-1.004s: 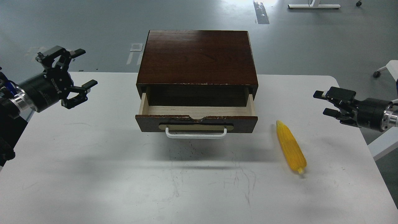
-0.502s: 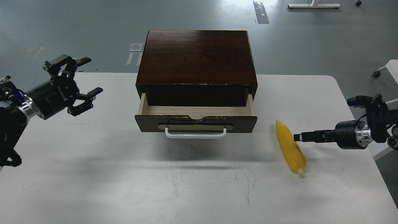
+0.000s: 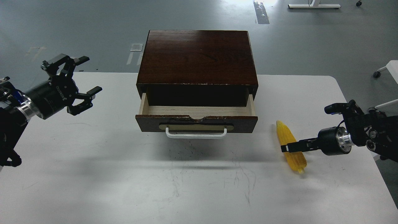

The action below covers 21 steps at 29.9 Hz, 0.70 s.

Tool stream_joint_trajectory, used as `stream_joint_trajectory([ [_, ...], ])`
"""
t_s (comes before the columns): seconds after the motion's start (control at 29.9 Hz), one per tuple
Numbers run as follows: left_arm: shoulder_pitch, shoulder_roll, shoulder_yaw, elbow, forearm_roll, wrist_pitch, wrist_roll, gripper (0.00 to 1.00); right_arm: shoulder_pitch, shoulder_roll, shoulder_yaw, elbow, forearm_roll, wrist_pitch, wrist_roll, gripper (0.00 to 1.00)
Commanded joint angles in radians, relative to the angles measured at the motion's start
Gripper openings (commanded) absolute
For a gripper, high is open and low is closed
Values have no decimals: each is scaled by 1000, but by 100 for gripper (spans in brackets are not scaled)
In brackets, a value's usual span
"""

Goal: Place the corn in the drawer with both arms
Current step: 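Reach the right gripper to the yellow corn cob and grasp it, then lift the corn cob and carry it over the open drawer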

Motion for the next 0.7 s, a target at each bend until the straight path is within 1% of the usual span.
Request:
stream_joint_trajectory([
  [0.0,1,0,0,0,0,0,0,99,1,-1,-7,0,1,0,0,17],
  [0.03,1,0,0,0,0,0,0,99,1,-2,-8,1,1,0,0,11],
  [0.13,1,1,-2,0,0,0,0,99,1,-7,-10,5,1,0,0,1],
  [0.17,1,1,-2,0,0,0,0,99,1,-9,-8,6,1,-1,0,0],
  [0.4,-1,4,-2,0,1,0,0,99,91,-36,-5,17,7,-26,0,0],
  [0.47,-1,6,-6,0,3,0,0,99,164,-61,-7,38,7,-41,0,0],
  [0.54,1,6,-20,0,2,0,0,99,278,-87,-7,52,7,-44,0,0],
  [0.67,1,6,-22,-3,1,0,0,99,424,-90,-11,57,5,-44,0,0],
])
